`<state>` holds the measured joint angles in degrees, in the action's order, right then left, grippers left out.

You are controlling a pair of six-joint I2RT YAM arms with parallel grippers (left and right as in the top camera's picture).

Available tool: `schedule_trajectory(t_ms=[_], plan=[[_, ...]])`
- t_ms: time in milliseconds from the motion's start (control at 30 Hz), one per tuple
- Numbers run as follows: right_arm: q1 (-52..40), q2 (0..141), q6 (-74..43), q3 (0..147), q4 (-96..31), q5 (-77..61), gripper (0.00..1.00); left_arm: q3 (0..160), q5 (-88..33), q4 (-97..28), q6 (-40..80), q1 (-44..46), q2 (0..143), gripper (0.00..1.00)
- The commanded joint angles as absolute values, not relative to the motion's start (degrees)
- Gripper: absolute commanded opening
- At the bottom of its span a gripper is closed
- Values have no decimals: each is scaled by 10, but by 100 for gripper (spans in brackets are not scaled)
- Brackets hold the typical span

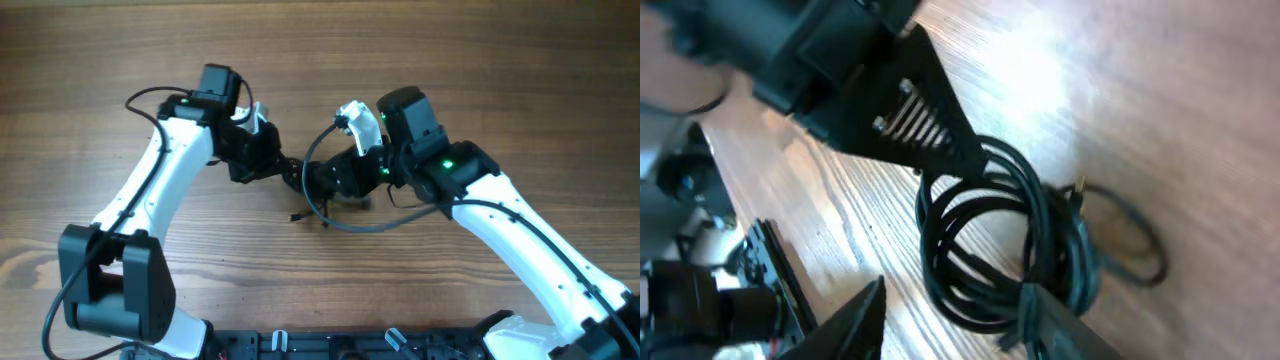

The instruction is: Untangle cables

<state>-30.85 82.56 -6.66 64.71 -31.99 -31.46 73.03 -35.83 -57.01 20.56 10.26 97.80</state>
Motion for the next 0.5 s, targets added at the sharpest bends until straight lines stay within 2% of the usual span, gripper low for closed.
schedule_trajectory(t_ms=[0, 200, 367, 467], plan=[[-330, 814, 15, 662, -331, -359, 42, 734, -482, -586, 72, 78, 966, 4], [-379, 826, 13, 661, -338, -355, 38, 734, -517, -595, 73, 80, 966, 4], [-381, 879, -4, 661, -336, -343, 26, 734, -516, -607, 73, 80, 966, 4], [-381, 896, 0, 661, -335, -331, 25, 734, -516, -607, 73, 80, 966, 4]])
